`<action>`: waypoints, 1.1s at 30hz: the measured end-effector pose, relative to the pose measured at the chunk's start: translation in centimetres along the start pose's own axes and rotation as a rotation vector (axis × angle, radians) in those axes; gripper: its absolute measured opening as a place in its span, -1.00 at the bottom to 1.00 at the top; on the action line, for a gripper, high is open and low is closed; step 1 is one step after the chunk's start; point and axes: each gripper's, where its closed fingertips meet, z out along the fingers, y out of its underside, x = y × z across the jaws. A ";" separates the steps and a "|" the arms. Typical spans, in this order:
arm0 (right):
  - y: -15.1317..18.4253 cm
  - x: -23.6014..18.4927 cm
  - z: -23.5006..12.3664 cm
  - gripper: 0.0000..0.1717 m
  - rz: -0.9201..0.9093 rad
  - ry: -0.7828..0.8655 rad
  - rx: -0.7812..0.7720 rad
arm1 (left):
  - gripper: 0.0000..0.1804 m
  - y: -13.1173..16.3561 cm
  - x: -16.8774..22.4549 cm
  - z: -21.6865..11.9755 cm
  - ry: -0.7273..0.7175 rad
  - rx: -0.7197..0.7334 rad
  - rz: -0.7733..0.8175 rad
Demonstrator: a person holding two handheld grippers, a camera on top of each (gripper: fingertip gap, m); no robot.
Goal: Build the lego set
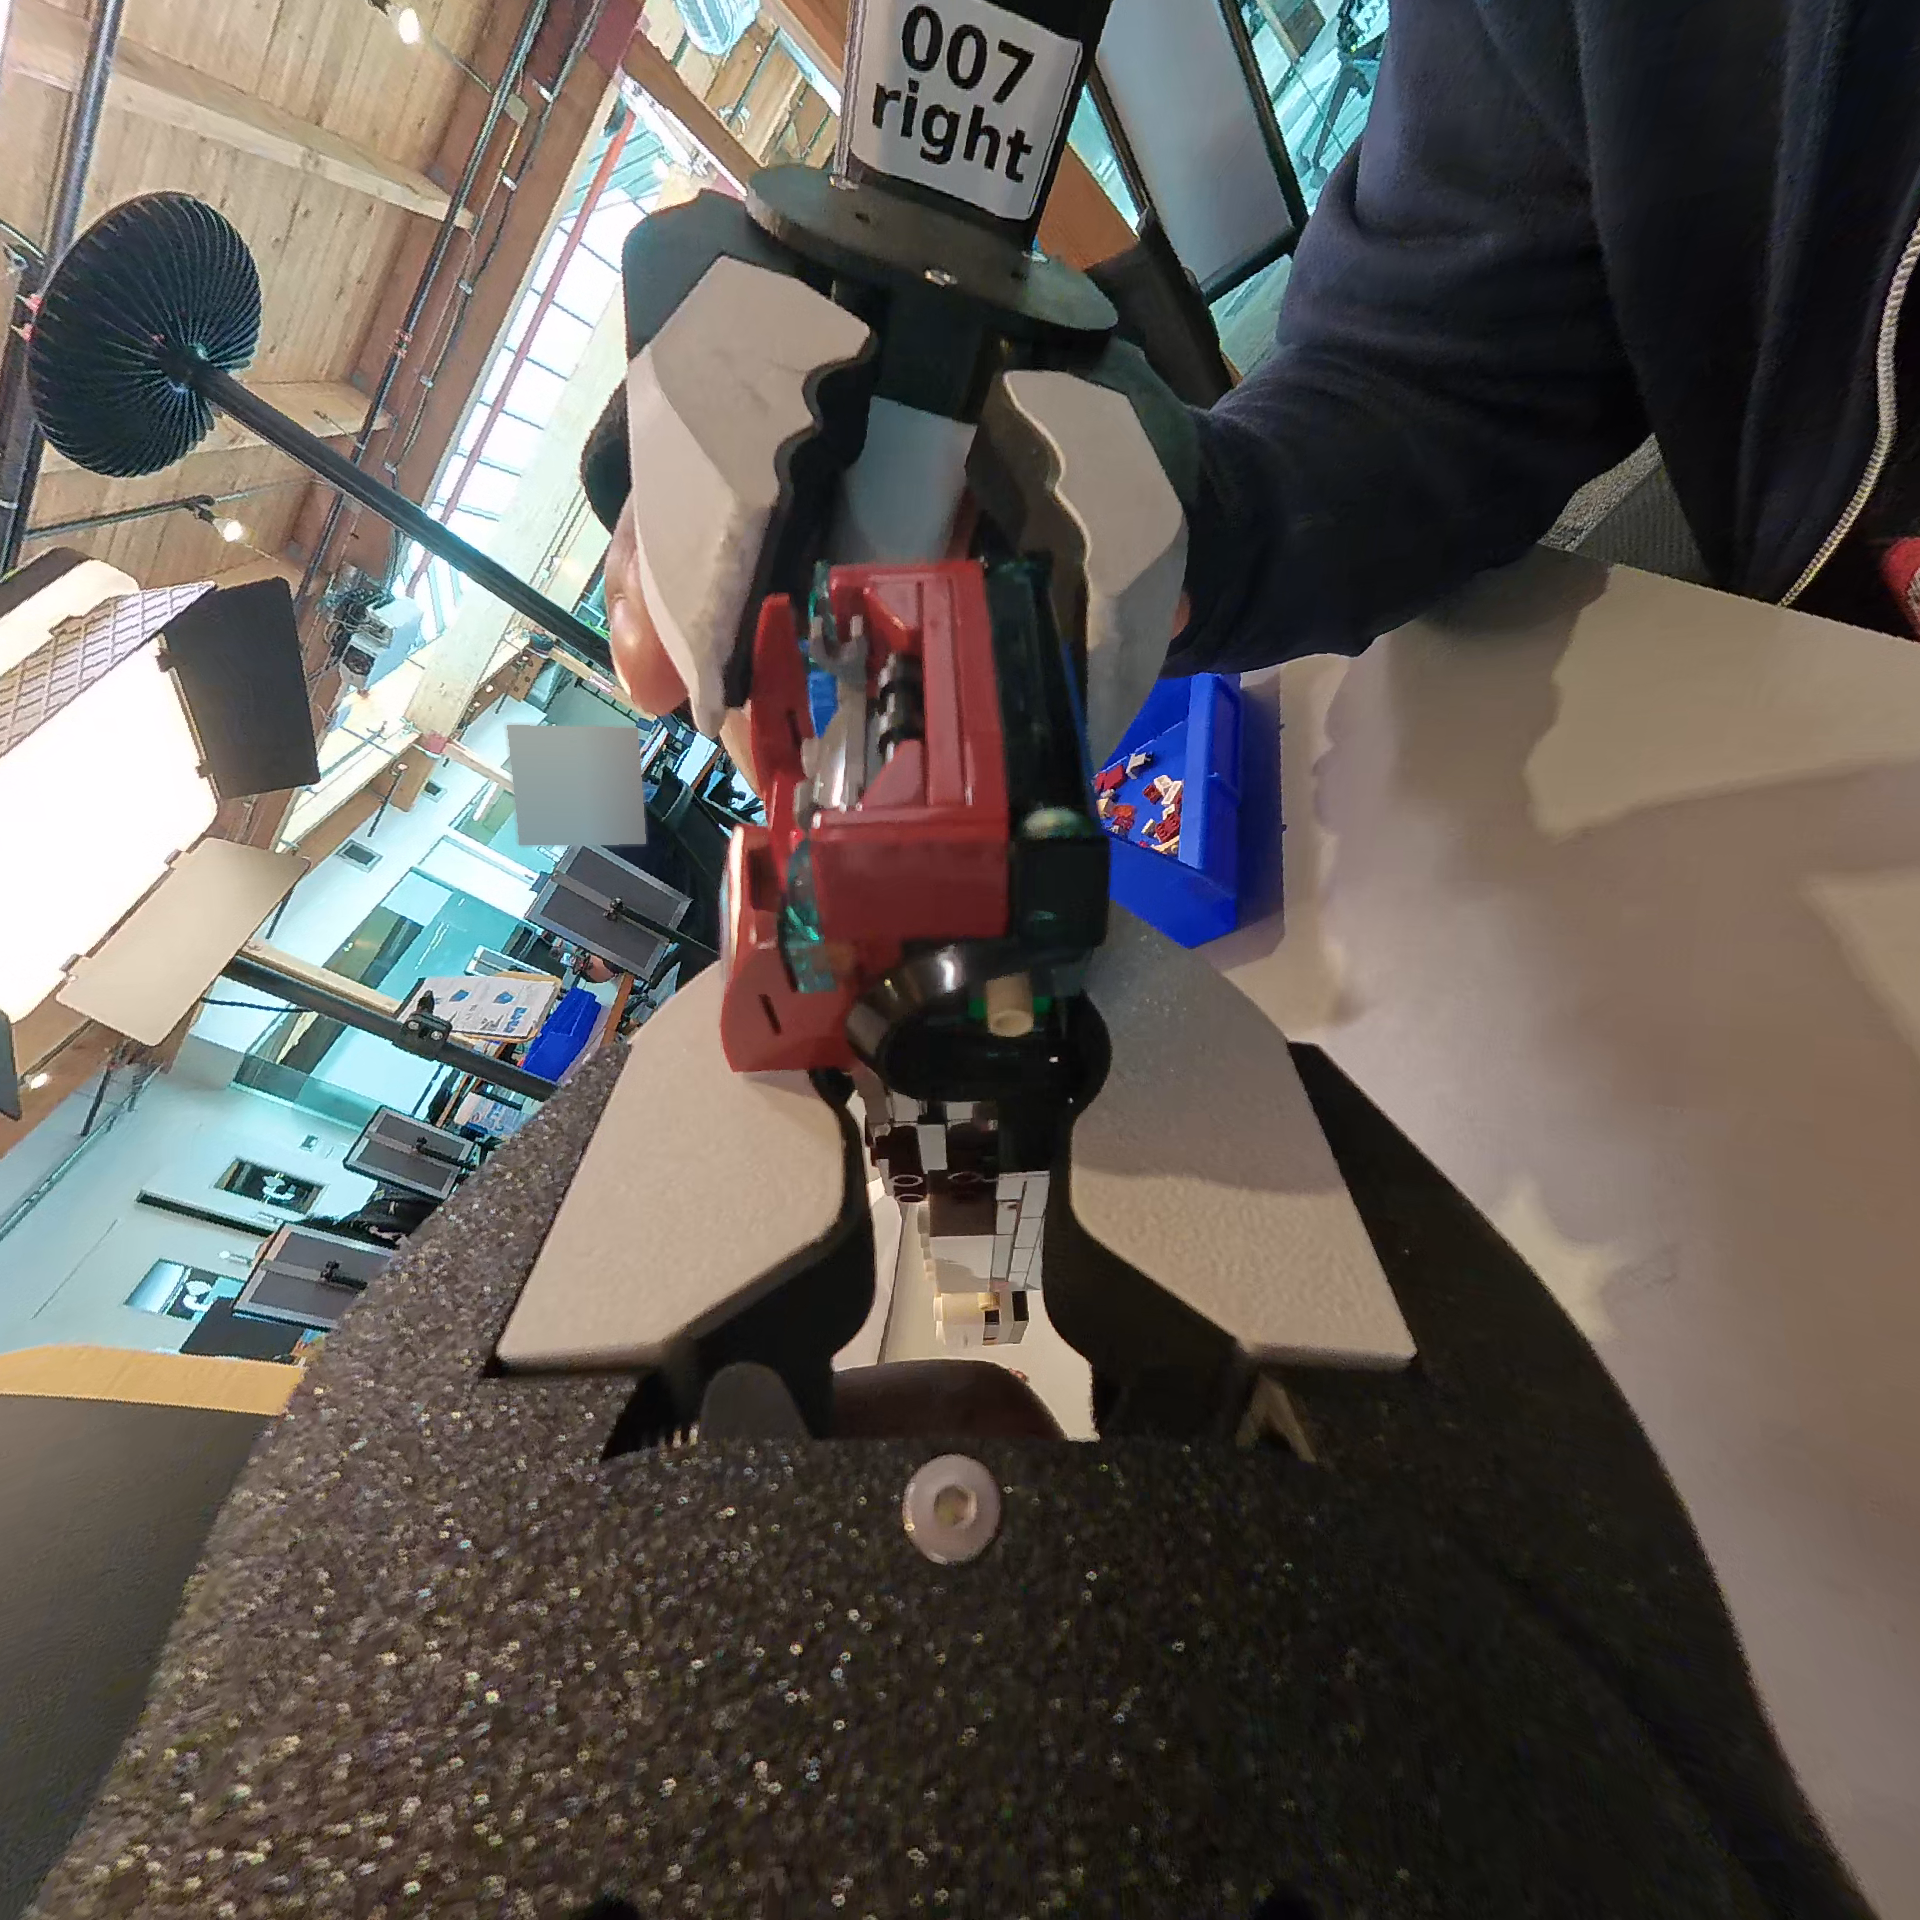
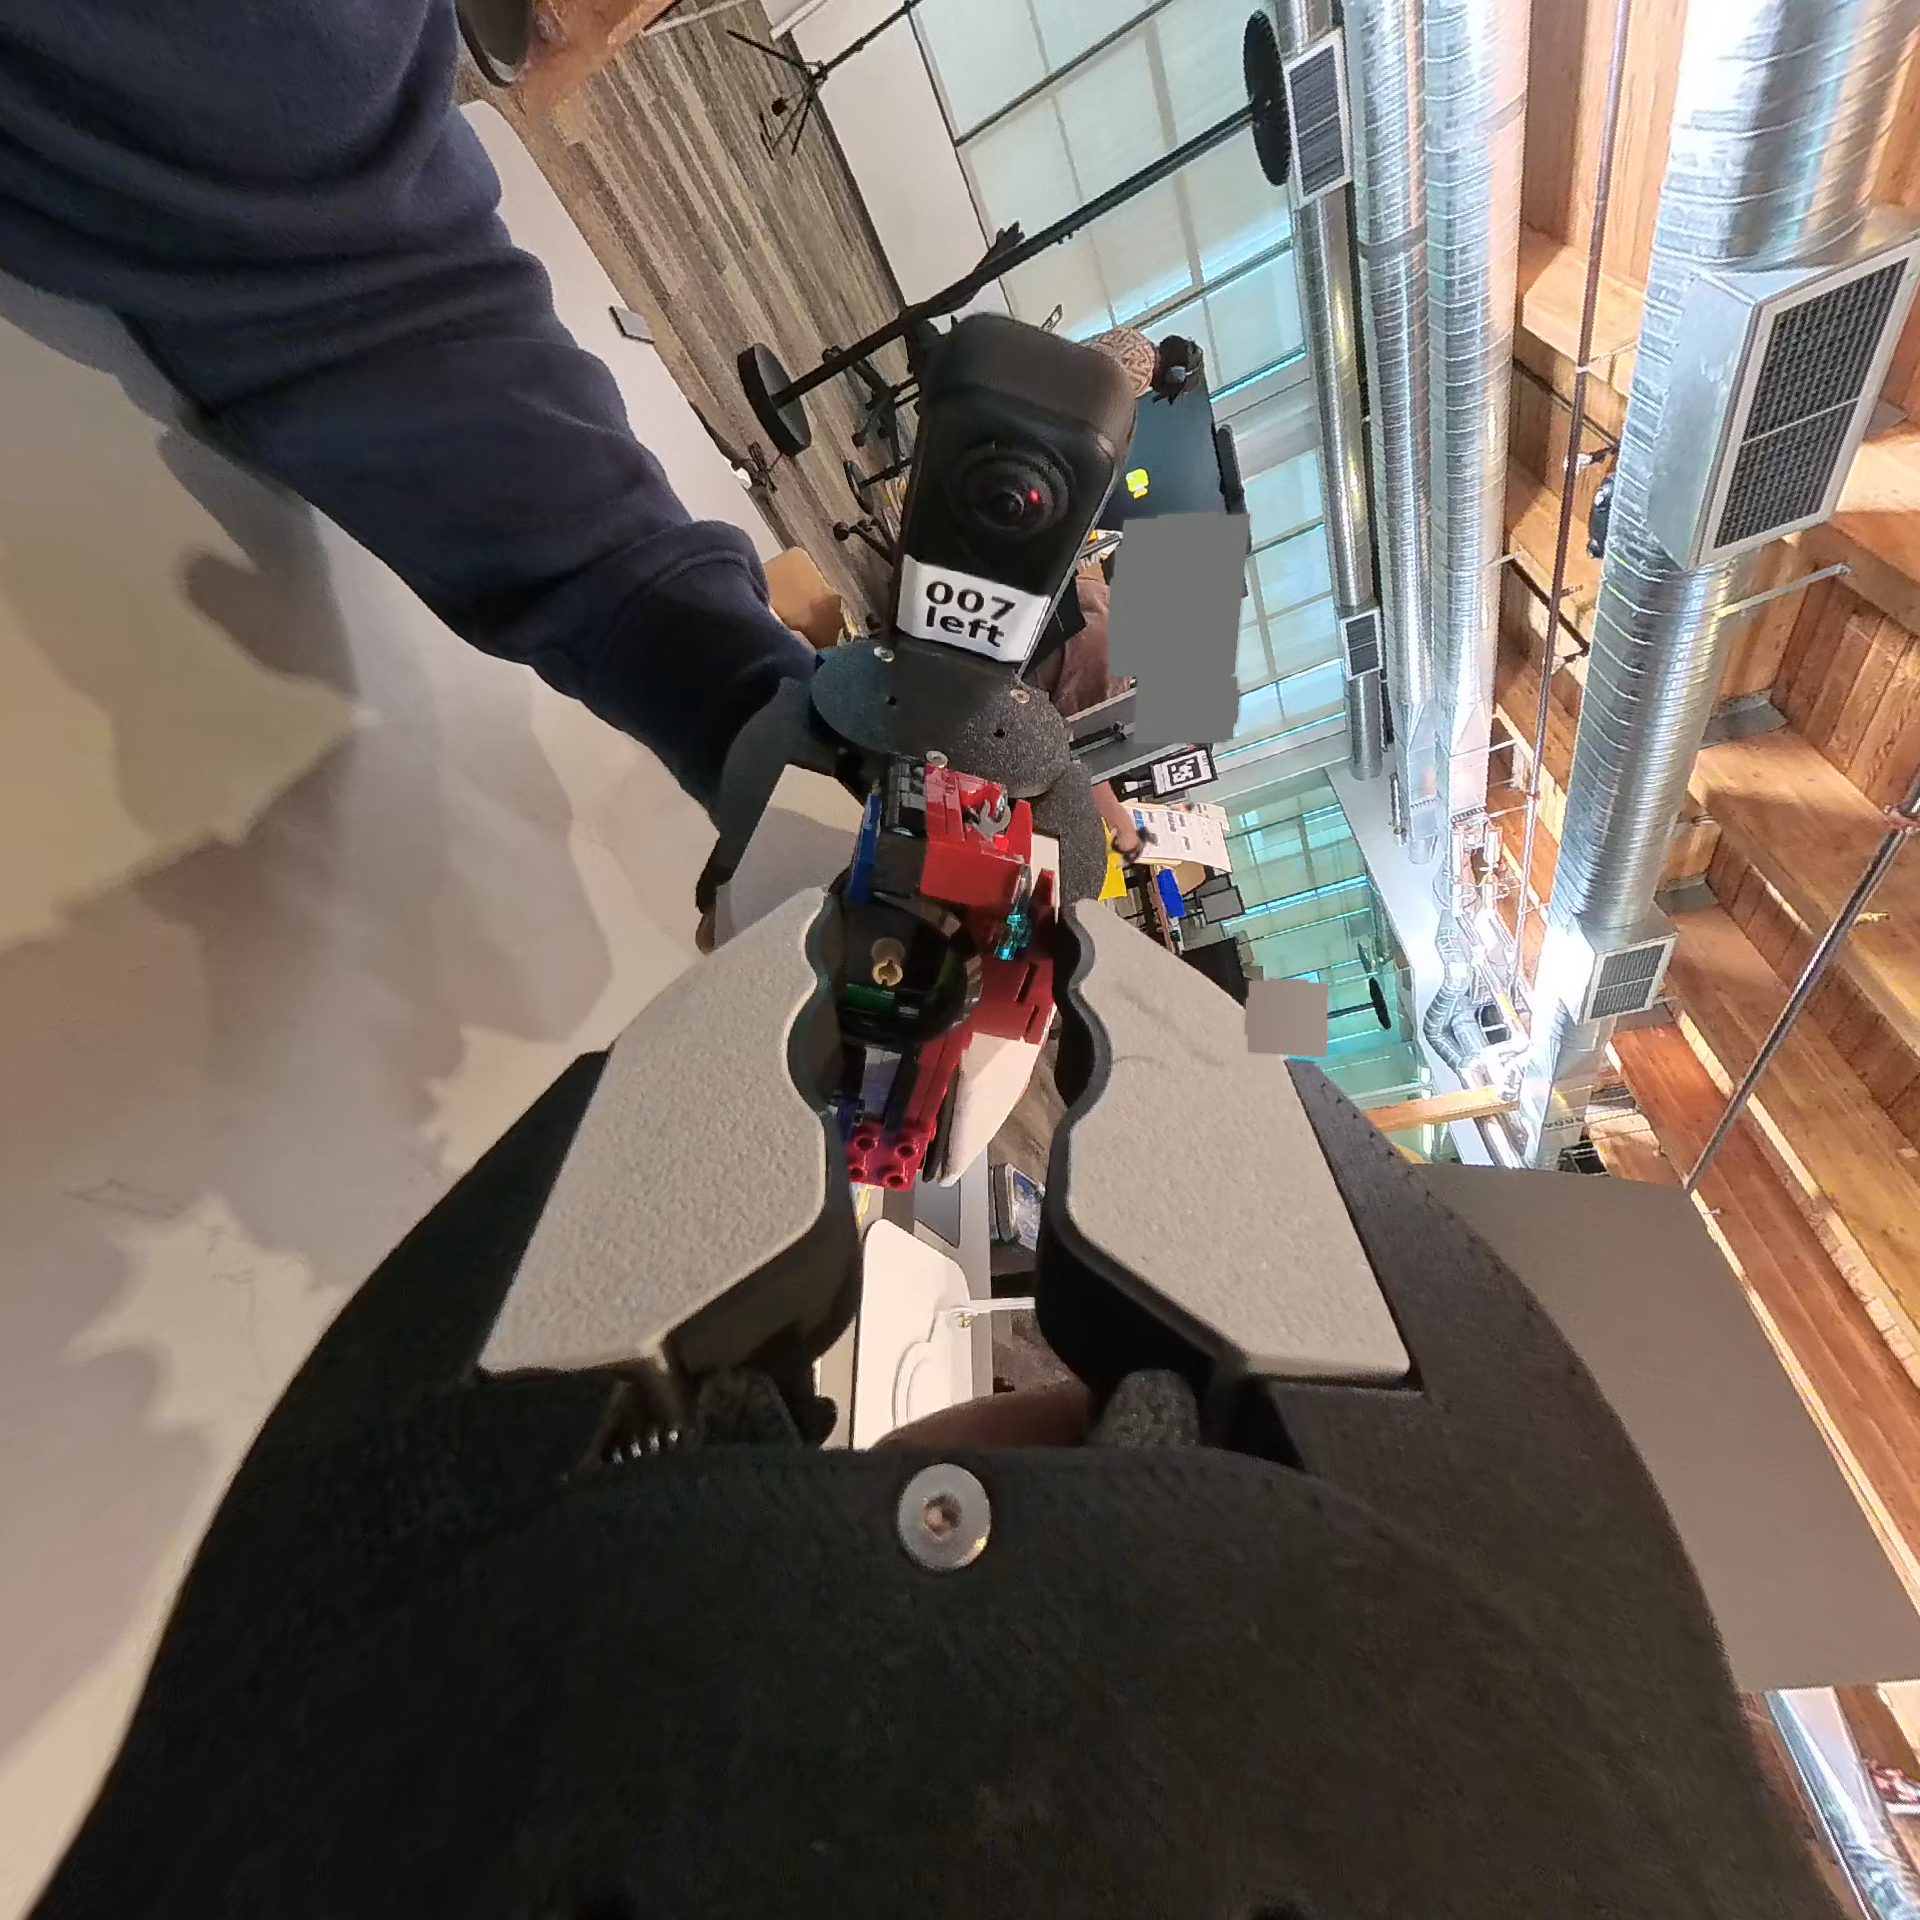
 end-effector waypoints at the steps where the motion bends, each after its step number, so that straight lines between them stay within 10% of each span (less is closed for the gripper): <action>1: 0.0 0.0 0.0 -0.56 0.000 -0.001 0.002 | -0.61 0.0 0.0 0.0 0.000 0.000 0.000; 33: 0.7 -1.4 0.1 -0.51 0.217 -0.140 0.024 | -0.61 -0.7 1.1 0.4 0.041 0.065 0.013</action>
